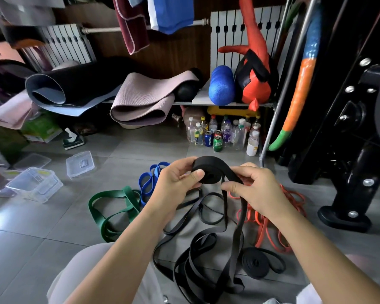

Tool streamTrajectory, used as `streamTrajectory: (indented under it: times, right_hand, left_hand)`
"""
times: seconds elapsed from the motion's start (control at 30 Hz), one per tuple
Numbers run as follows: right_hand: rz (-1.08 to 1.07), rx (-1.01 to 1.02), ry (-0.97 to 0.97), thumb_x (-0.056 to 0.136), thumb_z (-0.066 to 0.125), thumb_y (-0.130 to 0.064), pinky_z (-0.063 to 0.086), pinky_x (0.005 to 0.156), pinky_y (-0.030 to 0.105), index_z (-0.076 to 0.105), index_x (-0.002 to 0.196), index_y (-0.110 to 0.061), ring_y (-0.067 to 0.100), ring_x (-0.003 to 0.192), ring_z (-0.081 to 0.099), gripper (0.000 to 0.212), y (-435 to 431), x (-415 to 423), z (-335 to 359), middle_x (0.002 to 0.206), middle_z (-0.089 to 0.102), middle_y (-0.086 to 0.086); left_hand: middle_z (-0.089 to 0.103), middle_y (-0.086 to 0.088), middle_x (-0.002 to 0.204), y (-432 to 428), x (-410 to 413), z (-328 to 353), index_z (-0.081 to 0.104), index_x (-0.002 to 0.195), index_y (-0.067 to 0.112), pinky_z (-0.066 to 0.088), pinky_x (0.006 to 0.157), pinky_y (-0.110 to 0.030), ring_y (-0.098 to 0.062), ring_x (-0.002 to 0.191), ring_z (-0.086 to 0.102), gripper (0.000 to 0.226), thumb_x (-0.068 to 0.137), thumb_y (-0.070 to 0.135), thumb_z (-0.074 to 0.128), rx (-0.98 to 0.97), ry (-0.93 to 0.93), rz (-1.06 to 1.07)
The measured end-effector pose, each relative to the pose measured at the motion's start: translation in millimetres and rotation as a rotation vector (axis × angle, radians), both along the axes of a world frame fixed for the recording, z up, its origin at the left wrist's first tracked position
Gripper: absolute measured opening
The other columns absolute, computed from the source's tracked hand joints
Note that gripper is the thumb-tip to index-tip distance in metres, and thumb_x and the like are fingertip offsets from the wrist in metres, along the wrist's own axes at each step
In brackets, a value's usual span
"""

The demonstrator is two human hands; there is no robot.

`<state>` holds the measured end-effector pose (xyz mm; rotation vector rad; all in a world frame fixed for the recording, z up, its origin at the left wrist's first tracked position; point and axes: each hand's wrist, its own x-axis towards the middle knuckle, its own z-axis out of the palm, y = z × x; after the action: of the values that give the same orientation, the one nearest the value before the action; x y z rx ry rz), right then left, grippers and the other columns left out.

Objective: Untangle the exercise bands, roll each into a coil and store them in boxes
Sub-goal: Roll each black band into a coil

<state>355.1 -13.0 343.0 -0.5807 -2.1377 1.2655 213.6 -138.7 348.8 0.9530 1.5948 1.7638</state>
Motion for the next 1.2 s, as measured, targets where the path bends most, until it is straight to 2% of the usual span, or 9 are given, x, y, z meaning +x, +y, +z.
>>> streamTrajectory:
  times: [0.13, 0.27, 0.4, 0.5, 0.63, 0.77, 1.0, 1.1, 1.2]
  right_hand:
    - [0.043, -0.056, 0.053, 0.071, 0.078, -0.019, 0.051, 0.085, 0.028, 0.068, 0.078, -0.054, 0.009, 0.09, 0.066, 0.037, -3, -4, -7, 0.09, 0.071, -0.011]
    - [0.052, -0.123, 0.071, 0.075, 0.075, -0.004, 0.05, 0.073, 0.011, 0.069, 0.081, -0.038, 0.0, 0.079, 0.068, 0.035, -2, -3, -9, 0.081, 0.072, -0.019]
    - [0.005, 0.102, -0.142, 0.078, 0.075, -0.02, 0.053, 0.076, 0.024, 0.071, 0.096, -0.029, 0.004, 0.082, 0.067, 0.021, -1, 3, -4, 0.087, 0.073, -0.011]
    - [0.042, 0.284, -0.298, 0.08, 0.072, -0.027, 0.051, 0.08, 0.036, 0.069, 0.107, -0.022, 0.015, 0.091, 0.065, 0.027, -5, 4, -4, 0.097, 0.071, -0.003]
    - [0.02, 0.284, -0.229, 0.079, 0.073, -0.028, 0.048, 0.081, 0.034, 0.069, 0.108, -0.023, 0.014, 0.091, 0.062, 0.03, -5, 2, -3, 0.093, 0.066, -0.006]
    - [-0.019, 0.184, -0.097, 0.074, 0.077, -0.025, 0.046, 0.081, 0.021, 0.068, 0.101, -0.038, 0.001, 0.091, 0.06, 0.031, 3, 5, -1, 0.09, 0.064, -0.02]
    - [0.087, -0.177, 0.153, 0.074, 0.075, -0.006, 0.05, 0.078, 0.012, 0.068, 0.088, -0.041, 0.002, 0.09, 0.068, 0.038, 3, 1, -6, 0.091, 0.072, -0.02]
    - [0.085, -0.145, 0.142, 0.075, 0.074, -0.004, 0.05, 0.078, 0.013, 0.067, 0.09, -0.04, 0.005, 0.089, 0.069, 0.04, 4, 2, -7, 0.09, 0.073, -0.018]
    - [0.036, -0.005, -0.003, 0.075, 0.076, -0.011, 0.054, 0.081, 0.026, 0.069, 0.095, -0.038, 0.009, 0.089, 0.068, 0.034, 5, 2, -8, 0.09, 0.073, -0.012]
  left_hand:
    - [0.072, -0.004, 0.101, 3, 3, -4, 0.065, 0.105, 0.018, 0.055, 0.086, -0.035, -0.021, 0.096, 0.066, 0.025, 0.089, 0.001, 0.057, -0.003, -0.106, -0.049]
    - [0.071, 0.003, 0.093, 4, 4, -3, 0.063, 0.108, 0.016, 0.055, 0.073, -0.022, -0.009, 0.085, 0.066, 0.024, 0.09, 0.002, 0.056, -0.081, -0.169, -0.095]
    - [0.054, 0.013, 0.113, 0, 3, -7, 0.051, 0.129, 0.03, 0.045, 0.087, -0.019, -0.004, 0.094, 0.052, 0.052, 0.083, 0.018, 0.07, -0.338, 0.704, 0.071]
    - [0.054, 0.013, 0.113, -1, 8, -8, 0.052, 0.129, 0.032, 0.043, 0.087, -0.021, -0.006, 0.101, 0.05, 0.051, 0.081, 0.024, 0.07, -0.32, 0.977, 0.014]
    - [0.05, 0.027, 0.085, 1, 5, -9, 0.06, 0.11, 0.036, 0.039, 0.069, -0.012, 0.001, 0.078, 0.052, 0.032, 0.081, 0.023, 0.068, -0.332, 0.89, 0.094]
    - [0.066, 0.021, 0.082, 6, 7, -6, 0.06, 0.09, 0.045, 0.053, 0.072, -0.023, -0.002, 0.074, 0.063, 0.037, 0.08, 0.011, 0.071, -0.191, 0.394, 0.093]
    - [0.071, 0.008, 0.087, 8, 10, -10, 0.064, 0.099, 0.026, 0.055, 0.066, -0.022, -0.009, 0.074, 0.066, 0.027, 0.086, 0.002, 0.062, 0.011, -0.093, -0.025]
    - [0.07, 0.008, 0.086, 7, 11, -7, 0.06, 0.101, 0.024, 0.053, 0.065, -0.022, -0.009, 0.071, 0.066, 0.025, 0.086, 0.004, 0.063, -0.079, -0.024, -0.042]
    - [0.06, 0.015, 0.108, 4, 8, -7, 0.055, 0.119, 0.03, 0.046, 0.082, -0.022, -0.006, 0.096, 0.057, 0.043, 0.081, 0.018, 0.072, -0.306, 0.576, 0.062]
